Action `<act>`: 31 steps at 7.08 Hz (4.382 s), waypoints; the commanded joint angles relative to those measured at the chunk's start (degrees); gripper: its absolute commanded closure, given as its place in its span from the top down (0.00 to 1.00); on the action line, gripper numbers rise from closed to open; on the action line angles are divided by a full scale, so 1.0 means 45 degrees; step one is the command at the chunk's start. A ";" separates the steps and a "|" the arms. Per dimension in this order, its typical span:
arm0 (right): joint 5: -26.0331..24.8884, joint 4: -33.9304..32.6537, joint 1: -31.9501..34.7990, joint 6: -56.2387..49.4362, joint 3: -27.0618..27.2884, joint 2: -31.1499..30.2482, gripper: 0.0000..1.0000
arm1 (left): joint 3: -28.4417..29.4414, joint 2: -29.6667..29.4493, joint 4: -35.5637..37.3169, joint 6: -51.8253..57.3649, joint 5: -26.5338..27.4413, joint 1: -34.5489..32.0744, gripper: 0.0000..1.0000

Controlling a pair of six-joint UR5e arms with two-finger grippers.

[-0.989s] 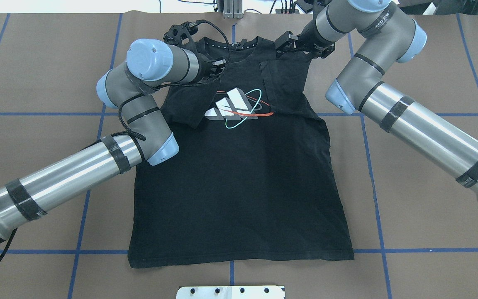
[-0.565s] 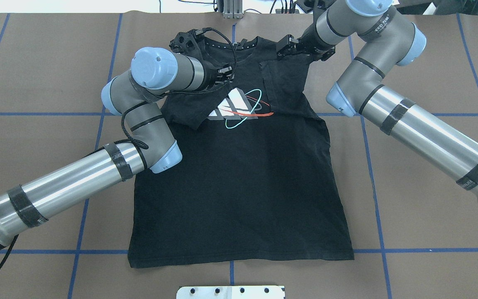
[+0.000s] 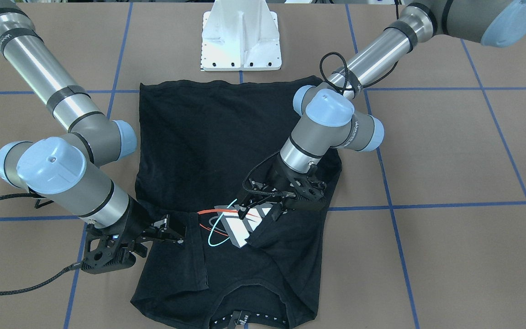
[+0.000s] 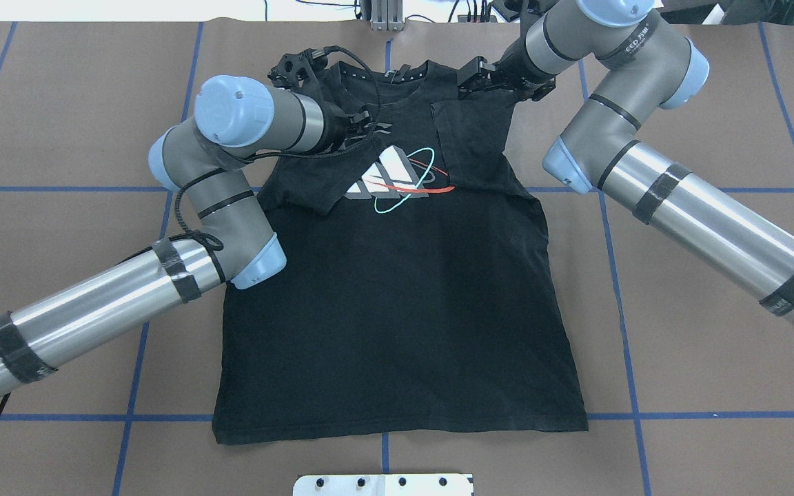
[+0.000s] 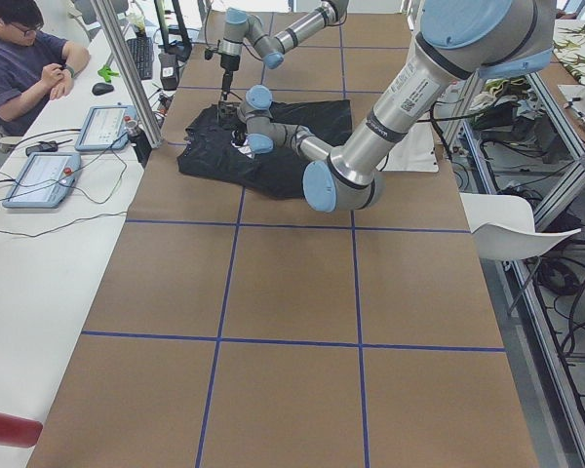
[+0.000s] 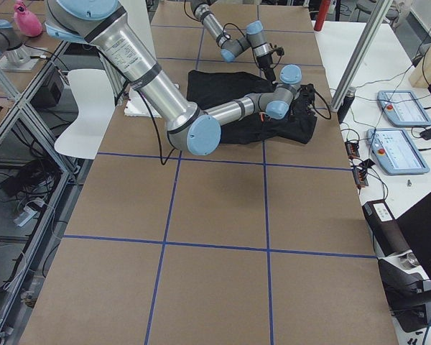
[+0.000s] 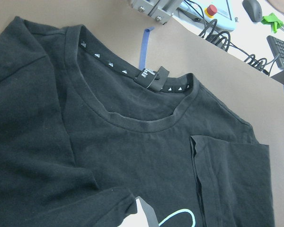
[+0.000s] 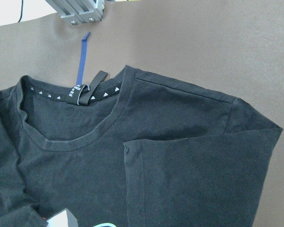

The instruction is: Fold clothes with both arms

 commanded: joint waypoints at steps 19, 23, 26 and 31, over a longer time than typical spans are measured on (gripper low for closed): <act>0.3536 0.0109 -0.1331 0.3127 0.8610 -0.8386 1.00 | -0.9723 1.0372 0.1810 -0.2161 0.0647 0.6356 0.75; 0.3536 0.0128 -0.1311 0.3108 0.8630 -0.8483 1.00 | -1.0074 1.0391 0.1810 -0.2181 0.0568 0.6337 0.02; 0.3323 0.0109 -0.1873 0.3185 0.8746 -0.8600 1.00 | -1.0133 1.0430 0.1810 -0.2201 0.0549 0.6337 0.00; 0.2717 0.0090 -0.4860 0.4260 0.9548 -0.9437 1.00 | -1.0504 1.0489 0.1810 -0.2201 0.0666 0.6336 0.00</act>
